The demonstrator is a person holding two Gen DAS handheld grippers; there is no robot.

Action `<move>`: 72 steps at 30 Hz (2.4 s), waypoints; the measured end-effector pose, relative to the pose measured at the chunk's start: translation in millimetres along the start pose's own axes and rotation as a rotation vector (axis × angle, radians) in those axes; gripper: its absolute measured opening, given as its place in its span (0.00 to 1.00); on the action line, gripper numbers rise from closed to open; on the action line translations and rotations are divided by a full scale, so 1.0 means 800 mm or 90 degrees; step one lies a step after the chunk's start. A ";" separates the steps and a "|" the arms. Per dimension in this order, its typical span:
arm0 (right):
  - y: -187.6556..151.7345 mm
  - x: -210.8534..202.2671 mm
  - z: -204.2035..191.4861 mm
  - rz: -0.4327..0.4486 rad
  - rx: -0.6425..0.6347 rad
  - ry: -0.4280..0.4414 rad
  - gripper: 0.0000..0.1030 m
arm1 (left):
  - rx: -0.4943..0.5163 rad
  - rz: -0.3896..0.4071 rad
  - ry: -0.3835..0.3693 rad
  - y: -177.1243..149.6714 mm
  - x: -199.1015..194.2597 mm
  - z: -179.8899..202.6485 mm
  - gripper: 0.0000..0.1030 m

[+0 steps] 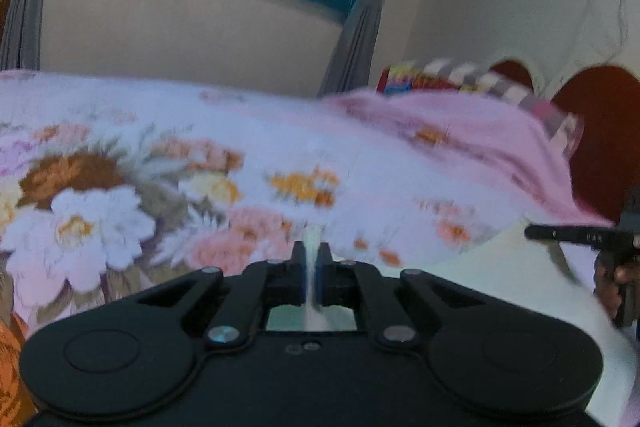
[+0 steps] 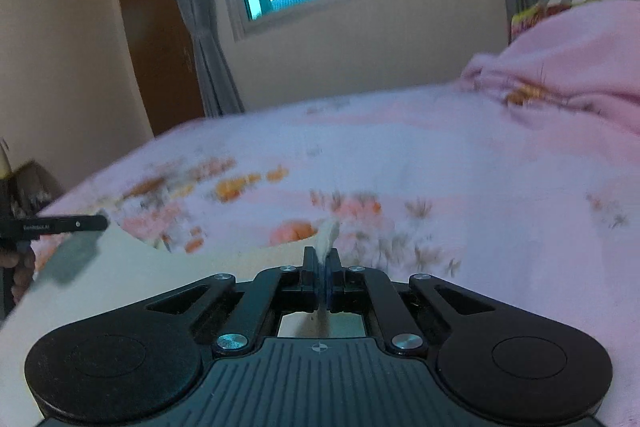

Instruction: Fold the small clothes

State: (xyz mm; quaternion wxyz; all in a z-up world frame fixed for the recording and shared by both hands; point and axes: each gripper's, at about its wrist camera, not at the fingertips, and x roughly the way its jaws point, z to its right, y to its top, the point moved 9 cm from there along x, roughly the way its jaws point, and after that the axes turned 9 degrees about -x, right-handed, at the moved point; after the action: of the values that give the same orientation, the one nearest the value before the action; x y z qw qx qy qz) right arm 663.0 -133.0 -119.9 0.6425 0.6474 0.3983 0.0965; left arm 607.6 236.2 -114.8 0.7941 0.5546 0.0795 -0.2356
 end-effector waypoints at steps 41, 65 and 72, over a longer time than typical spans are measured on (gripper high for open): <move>-0.129 -0.083 -0.285 -0.173 -0.044 -0.012 0.06 | 0.086 -0.169 0.210 -0.197 -0.096 0.198 0.55; -0.141 -0.082 -0.276 -0.186 0.039 0.011 0.06 | 0.164 -0.128 0.260 -0.224 -0.114 0.208 0.57; -0.121 -0.144 -0.239 -0.123 0.059 -0.046 0.07 | 0.094 -0.084 0.282 -0.204 -0.162 0.182 0.57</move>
State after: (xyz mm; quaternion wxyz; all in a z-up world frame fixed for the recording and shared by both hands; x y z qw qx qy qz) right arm 426.8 -76.1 -133.3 0.6319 0.6382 0.4398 -0.0078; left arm 398.9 94.8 -148.1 0.6974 0.6431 0.2700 -0.1650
